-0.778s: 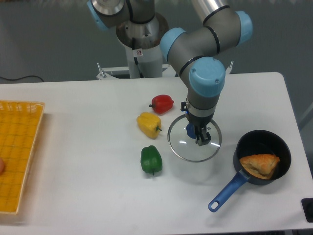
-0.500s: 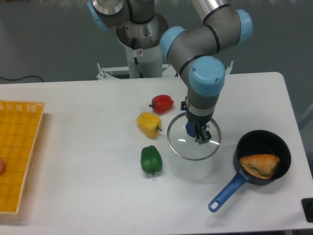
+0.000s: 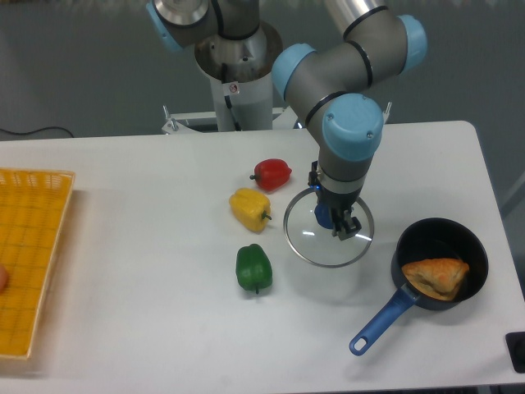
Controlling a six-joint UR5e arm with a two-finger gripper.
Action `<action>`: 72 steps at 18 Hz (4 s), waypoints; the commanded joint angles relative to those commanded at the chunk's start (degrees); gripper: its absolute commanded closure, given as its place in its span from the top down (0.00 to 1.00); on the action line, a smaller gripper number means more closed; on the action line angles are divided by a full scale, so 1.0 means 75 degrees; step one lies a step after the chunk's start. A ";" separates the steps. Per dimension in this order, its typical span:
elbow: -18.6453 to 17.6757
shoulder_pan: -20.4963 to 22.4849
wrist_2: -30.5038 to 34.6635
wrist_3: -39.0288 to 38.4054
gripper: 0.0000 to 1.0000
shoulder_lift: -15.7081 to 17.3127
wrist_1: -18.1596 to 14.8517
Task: Close the pot lid
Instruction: 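Hold the glass lid by its knob with the gripper above the table, then carry the glass lid toward the black saucepan and over its rim, then lower the glass lid onto the saucepan rim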
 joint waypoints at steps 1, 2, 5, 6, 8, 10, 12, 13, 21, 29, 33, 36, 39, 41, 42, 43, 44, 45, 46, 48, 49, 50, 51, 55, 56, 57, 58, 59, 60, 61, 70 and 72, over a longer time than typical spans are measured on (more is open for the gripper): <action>0.0012 0.0035 -0.0011 -0.0012 0.53 -0.0012 0.0012; 0.0058 0.0128 -0.0012 -0.0023 0.53 -0.0035 0.0012; 0.0176 0.0246 -0.0023 -0.0210 0.53 -0.0117 0.0023; 0.0199 0.0270 -0.0023 -0.0339 0.53 -0.0152 0.0035; 0.0363 0.0281 -0.0023 -0.0386 0.53 -0.0269 0.0024; 0.0445 0.0281 -0.0023 -0.0398 0.53 -0.0374 0.0035; 0.0527 0.0293 -0.0023 -0.0399 0.53 -0.0480 0.0058; 0.0585 0.0328 -0.0023 -0.0399 0.53 -0.0538 0.0059; 0.0937 0.0797 -0.0105 -0.0305 0.53 -0.0867 0.0059; 0.1324 0.0996 -0.0082 -0.0293 0.53 -0.1078 0.0035; 0.1523 0.1078 -0.0082 -0.0305 0.53 -0.1195 -0.0070; 0.1710 0.1078 -0.0070 -0.0340 0.53 -0.1324 -0.0094; 0.1980 0.1078 -0.0012 -0.0387 0.53 -0.1570 -0.0094; 0.2074 0.1090 -0.0012 -0.0387 0.53 -0.1605 -0.0094; 0.2109 0.1090 0.0000 -0.0387 0.53 -0.1605 -0.0105; 0.2121 0.1102 0.0000 -0.0398 0.53 -0.1605 -0.0152; 0.2121 0.1113 0.0000 -0.0399 0.53 -0.1605 -0.0164; 0.2133 0.1114 0.0000 -0.0410 0.53 -0.1605 -0.0176; 0.2145 0.1125 0.0000 -0.0503 0.53 -0.1617 -0.0187; 0.2168 0.1148 0.0000 -0.0633 0.53 -0.1617 -0.0199; 0.2203 0.1160 0.0000 -0.0691 0.53 -0.1629 -0.0246; 0.2250 0.1160 0.0000 -0.0796 0.53 -0.1664 -0.0327; 0.2343 0.1149 0.0000 -0.0901 0.53 -0.1699 -0.0386; 0.2777 0.1102 0.0000 -0.1195 0.53 -0.1945 -0.0656; 0.2847 0.1090 0.0000 -0.1230 0.53 -0.2003 -0.0656; 0.2906 0.1090 0.0000 -0.1242 0.53 -0.2050 -0.0668; 0.2988 0.1090 0.0000 -0.1231 0.53 -0.2120 -0.0668; 0.3081 0.1102 0.0012 -0.1242 0.53 -0.2191 -0.0668; 0.3152 0.1102 0.0023 -0.1231 0.53 -0.2261 -0.0680; 0.3222 0.1102 0.0140 -0.1231 0.53 -0.2320 -0.0703; 0.3340 0.1242 0.0281 -0.1149 0.53 -0.2414 -0.0832; 0.3340 0.1266 0.0281 -0.1149 0.53 -0.2414 -0.0890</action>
